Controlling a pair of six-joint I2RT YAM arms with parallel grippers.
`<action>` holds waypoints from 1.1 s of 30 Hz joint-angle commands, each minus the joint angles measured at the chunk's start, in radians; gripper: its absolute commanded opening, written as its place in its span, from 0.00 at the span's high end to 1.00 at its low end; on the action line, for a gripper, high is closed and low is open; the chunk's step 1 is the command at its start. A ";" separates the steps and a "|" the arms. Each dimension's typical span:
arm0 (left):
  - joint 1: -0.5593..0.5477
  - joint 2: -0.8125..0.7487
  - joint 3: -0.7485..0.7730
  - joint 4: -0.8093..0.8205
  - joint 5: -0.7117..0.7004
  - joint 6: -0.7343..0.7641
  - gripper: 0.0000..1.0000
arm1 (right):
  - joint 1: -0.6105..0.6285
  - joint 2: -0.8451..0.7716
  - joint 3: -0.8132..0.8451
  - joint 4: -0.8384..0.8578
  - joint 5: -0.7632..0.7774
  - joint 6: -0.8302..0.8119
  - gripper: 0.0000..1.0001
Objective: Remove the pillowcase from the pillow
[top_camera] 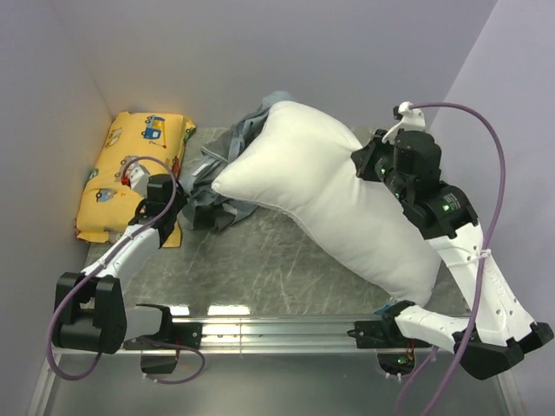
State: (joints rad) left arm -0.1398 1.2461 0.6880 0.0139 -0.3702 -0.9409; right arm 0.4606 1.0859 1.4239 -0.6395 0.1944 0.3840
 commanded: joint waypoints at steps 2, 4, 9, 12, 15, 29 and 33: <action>0.034 0.007 0.047 0.011 0.059 -0.013 0.99 | 0.001 -0.044 0.179 0.192 -0.031 0.013 1.00; 0.035 0.029 0.060 0.018 0.066 -0.016 0.99 | 0.001 -0.052 0.194 0.198 -0.053 0.024 1.00; 0.039 0.117 0.102 0.027 0.080 -0.013 1.00 | 0.000 -0.078 0.207 0.209 -0.130 0.035 1.00; 0.039 0.151 0.116 0.035 0.093 -0.015 1.00 | 0.000 -0.080 0.217 0.215 -0.157 0.042 1.00; 0.039 0.191 0.134 0.047 0.114 -0.015 0.99 | -0.002 -0.081 0.230 0.230 -0.245 0.059 1.00; 0.028 0.108 0.116 0.279 0.281 0.004 1.00 | -0.003 -0.018 0.127 0.373 -0.676 0.179 1.00; 0.029 0.118 0.142 0.242 0.261 0.019 1.00 | -0.003 -0.023 0.138 0.386 -0.736 0.190 1.00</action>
State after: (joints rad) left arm -0.1081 1.3819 0.7883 0.2089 -0.1196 -0.9401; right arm 0.4603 1.1027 1.5120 -0.5190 -0.4210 0.5217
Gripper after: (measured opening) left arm 0.013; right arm 0.039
